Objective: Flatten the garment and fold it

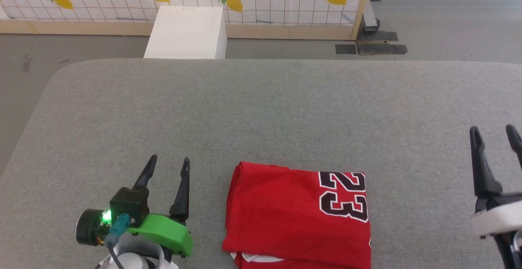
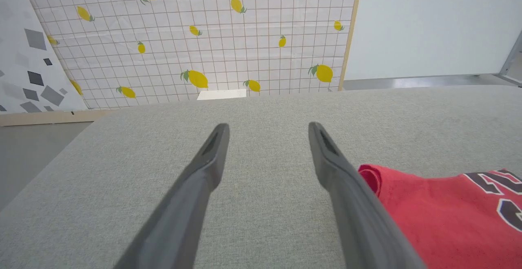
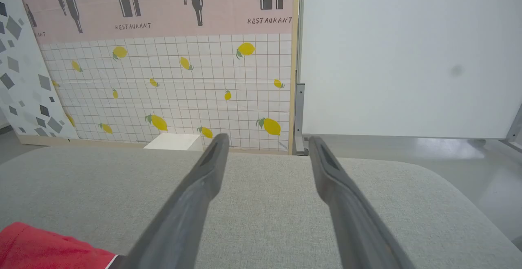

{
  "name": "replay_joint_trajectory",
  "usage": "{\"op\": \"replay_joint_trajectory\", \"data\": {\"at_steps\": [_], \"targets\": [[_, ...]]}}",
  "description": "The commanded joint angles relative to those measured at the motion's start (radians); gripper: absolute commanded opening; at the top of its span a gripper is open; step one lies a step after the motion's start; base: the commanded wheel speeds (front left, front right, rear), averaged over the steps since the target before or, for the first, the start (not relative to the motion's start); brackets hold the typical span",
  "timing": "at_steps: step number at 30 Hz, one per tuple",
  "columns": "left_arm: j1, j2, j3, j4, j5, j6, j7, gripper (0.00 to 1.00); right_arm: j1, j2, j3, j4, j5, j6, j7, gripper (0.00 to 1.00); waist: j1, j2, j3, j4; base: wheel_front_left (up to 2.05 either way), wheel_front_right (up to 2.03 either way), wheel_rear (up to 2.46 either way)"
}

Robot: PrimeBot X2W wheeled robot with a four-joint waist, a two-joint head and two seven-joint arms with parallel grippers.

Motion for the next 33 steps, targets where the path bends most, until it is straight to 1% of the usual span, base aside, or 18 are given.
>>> {"op": "replay_joint_trajectory", "data": {"at_steps": [1,4,6,10,12,14,16,19,22,26,29,33], "targets": [[0.014,0.004,-0.007,-0.004,-0.006,-0.007,-0.003,1.0,0.027,0.024,-0.013,-0.008,-0.016,-0.001,-0.009,1.0,0.0,0.0,0.004,-0.004,0.0,0.0,0.0],[0.021,0.006,-0.013,0.001,-0.006,-0.009,-0.004,1.0,0.057,0.054,-0.019,-0.014,-0.034,-0.001,-0.006,1.0,0.0,0.0,0.007,-0.005,0.0,0.0,0.0],[0.023,0.008,-0.019,0.001,-0.004,-0.01,-0.005,1.0,0.071,0.064,-0.011,-0.016,-0.038,-0.001,0.008,1.0,0.0,0.0,0.01,-0.004,0.0,0.0,0.0],[0.02,0.008,-0.027,0.0,-0.001,-0.011,-0.005,1.0,0.084,0.043,0.028,-0.017,-0.018,-0.001,0.078,1.0,0.0,0.0,0.023,0.006,0.0,0.0,0.0],[0.016,0.008,-0.032,-0.002,0.001,-0.011,-0.004,1.0,0.086,0.032,0.053,-0.007,0.028,-0.001,0.151,1.0,0.0,0.0,0.033,0.013,0.0,0.0,0.0],[0.01,0.007,-0.035,-0.002,0.002,-0.01,-0.002,1.0,0.082,0.016,0.086,-0.001,0.103,-0.001,0.232,1.0,0.0,0.0,0.045,0.021,0.0,0.0,0.0],[0.003,0.005,-0.038,-0.005,0.001,-0.009,-0.001,1.0,0.078,-0.004,0.116,0.008,0.18,-0.001,0.338,1.0,0.0,0.0,0.062,0.03,0.0,0.0,0.0],[-0.012,0.004,-0.042,-0.009,0.004,-0.009,-0.001,1.0,0.066,-0.016,0.133,0.019,0.306,-0.001,0.524,1.0,0.0,0.0,0.093,0.049,0.0,0.0,0.0],[-0.031,0.002,-0.046,-0.012,0.008,-0.009,-0.003,1.0,0.047,-0.031,0.144,0.015,0.394,-0.001,0.693,1.0,0.0,0.0,0.129,0.07,0.0,0.0,0.0],[-0.054,-0.003,-0.055,-0.008,0.015,-0.01,-0.007,1.0,0.019,-0.037,0.145,0.019,0.445,-0.001,0.862,1.0,0.0,0.0,0.166,0.096,0.0,0.0,0.0],[-0.07,-0.009,-0.063,-0.003,0.019,-0.011,-0.01,1.0,-0.007,-0.03,0.146,0.025,0.451,-0.001,0.933,1.0,0.0,0.0,0.186,0.116,0.0,0.0,0.0],[-0.086,-0.015,-0.069,0.005,0.022,-0.009,-0.015,1.0,-0.036,0.002,0.141,0.054,0.443,-0.001,1.008,1.0,0.0,0.0,0.203,0.139,0.0,0.0,0.0]]}}
